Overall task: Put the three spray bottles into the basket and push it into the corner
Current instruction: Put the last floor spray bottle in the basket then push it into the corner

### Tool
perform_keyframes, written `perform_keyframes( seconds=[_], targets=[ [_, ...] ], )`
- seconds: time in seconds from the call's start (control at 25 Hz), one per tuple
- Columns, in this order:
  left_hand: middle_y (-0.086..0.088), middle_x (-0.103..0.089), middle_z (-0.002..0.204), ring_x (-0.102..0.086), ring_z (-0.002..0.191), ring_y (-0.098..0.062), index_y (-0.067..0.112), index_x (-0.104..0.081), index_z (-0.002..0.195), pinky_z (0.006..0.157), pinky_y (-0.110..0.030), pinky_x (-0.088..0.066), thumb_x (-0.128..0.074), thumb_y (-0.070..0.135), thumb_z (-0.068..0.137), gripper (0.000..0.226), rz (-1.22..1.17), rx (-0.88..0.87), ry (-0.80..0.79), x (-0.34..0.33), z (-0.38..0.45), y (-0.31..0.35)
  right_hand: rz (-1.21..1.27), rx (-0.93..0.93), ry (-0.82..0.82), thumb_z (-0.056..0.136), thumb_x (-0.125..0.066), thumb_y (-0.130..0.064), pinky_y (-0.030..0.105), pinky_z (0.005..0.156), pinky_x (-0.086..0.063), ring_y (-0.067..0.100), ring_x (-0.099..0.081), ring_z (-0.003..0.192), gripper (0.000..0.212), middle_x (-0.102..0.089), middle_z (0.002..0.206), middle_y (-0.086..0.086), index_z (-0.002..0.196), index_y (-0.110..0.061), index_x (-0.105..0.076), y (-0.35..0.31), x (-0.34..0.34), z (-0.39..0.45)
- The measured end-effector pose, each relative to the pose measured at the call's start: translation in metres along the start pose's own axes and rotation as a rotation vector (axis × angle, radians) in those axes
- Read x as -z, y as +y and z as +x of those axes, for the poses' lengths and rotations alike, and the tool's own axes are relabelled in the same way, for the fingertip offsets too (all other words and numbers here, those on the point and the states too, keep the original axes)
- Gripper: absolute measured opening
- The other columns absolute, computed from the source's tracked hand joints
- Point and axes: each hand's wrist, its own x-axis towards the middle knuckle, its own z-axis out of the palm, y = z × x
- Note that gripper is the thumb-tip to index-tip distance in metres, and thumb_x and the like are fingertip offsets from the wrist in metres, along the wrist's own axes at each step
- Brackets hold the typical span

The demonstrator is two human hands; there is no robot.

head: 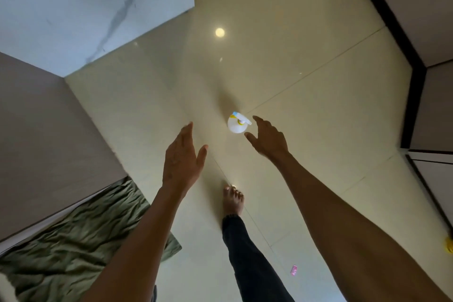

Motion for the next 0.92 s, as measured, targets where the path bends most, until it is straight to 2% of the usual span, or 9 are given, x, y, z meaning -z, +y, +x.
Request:
perform_keyframes(
  seconds=[0.16,0.28,0.44,0.56,0.64,0.76,0.92],
  targets=[
    [-0.012,-0.030,0.164,-0.031,0.152,-0.026,0.007,-0.019,0.159,0.123,-0.042,-0.030,-0.050,0.034,0.103,0.070,0.048,-0.001,0.007,-0.051,0.040,-0.027,-0.134,0.036,-0.026,0.101,-0.050,-0.049,0.047,0.100,-0.042,0.037,-0.054,0.128,0.066,-0.053,0.144,0.011,0.158,-0.025,-0.025,0.021,-0.047,0.078],
    [-0.012,-0.029,0.164,-0.030,0.152,-0.026,0.008,-0.018,0.159,0.124,-0.041,-0.028,-0.050,0.033,0.103,0.070,0.052,0.011,0.009,-0.073,0.057,-0.038,-0.234,0.084,0.068,0.102,-0.047,-0.047,0.042,0.089,-0.043,0.037,-0.060,0.114,0.054,-0.065,0.124,0.012,0.151,-0.025,-0.037,0.029,-0.070,0.111],
    [-0.011,-0.027,0.166,-0.027,0.154,-0.025,0.010,-0.016,0.160,0.125,-0.042,-0.027,-0.049,0.035,0.103,0.070,0.040,0.036,-0.002,-0.088,0.064,-0.042,-0.352,0.158,0.134,0.105,-0.041,-0.042,0.038,0.077,-0.035,0.034,-0.061,0.101,0.042,-0.071,0.108,0.008,0.144,-0.027,-0.045,0.031,-0.088,0.135],
    [-0.011,-0.027,0.166,-0.028,0.154,-0.024,0.010,-0.017,0.160,0.124,-0.043,-0.028,-0.048,0.036,0.104,0.070,0.040,0.019,-0.013,-0.090,0.063,-0.046,-0.396,0.199,0.174,0.106,-0.038,-0.037,0.038,0.074,-0.031,0.034,-0.061,0.101,0.037,-0.072,0.105,0.007,0.139,-0.024,-0.049,0.030,-0.094,0.144],
    [-0.010,-0.027,0.166,-0.028,0.153,-0.024,0.010,-0.016,0.160,0.124,-0.043,-0.028,-0.047,0.037,0.104,0.070,0.042,0.019,-0.011,-0.087,0.057,-0.047,-0.383,0.220,0.225,0.105,-0.040,-0.036,0.039,0.074,-0.037,0.034,-0.061,0.098,0.036,-0.071,0.104,0.007,0.136,-0.023,-0.052,0.026,-0.092,0.135],
    [-0.010,-0.028,0.165,-0.030,0.153,-0.024,0.010,-0.018,0.160,0.124,-0.043,-0.030,-0.047,0.038,0.104,0.069,0.027,0.039,0.018,-0.069,0.040,-0.042,-0.330,0.254,0.366,0.102,-0.048,-0.035,0.040,0.069,-0.046,0.034,-0.063,0.082,0.029,-0.071,0.091,0.006,0.124,-0.022,-0.061,0.008,-0.072,0.096],
    [-0.009,-0.037,0.161,-0.039,0.148,-0.024,0.011,-0.025,0.159,0.120,-0.043,-0.036,-0.057,0.038,0.100,0.072,0.003,0.017,0.116,-0.003,-0.003,-0.005,-0.176,0.325,0.534,0.091,-0.063,-0.036,0.037,0.064,-0.049,0.032,-0.065,0.070,0.024,-0.072,0.077,0.002,0.110,-0.023,-0.071,-0.043,-0.010,-0.001]
  ],
)
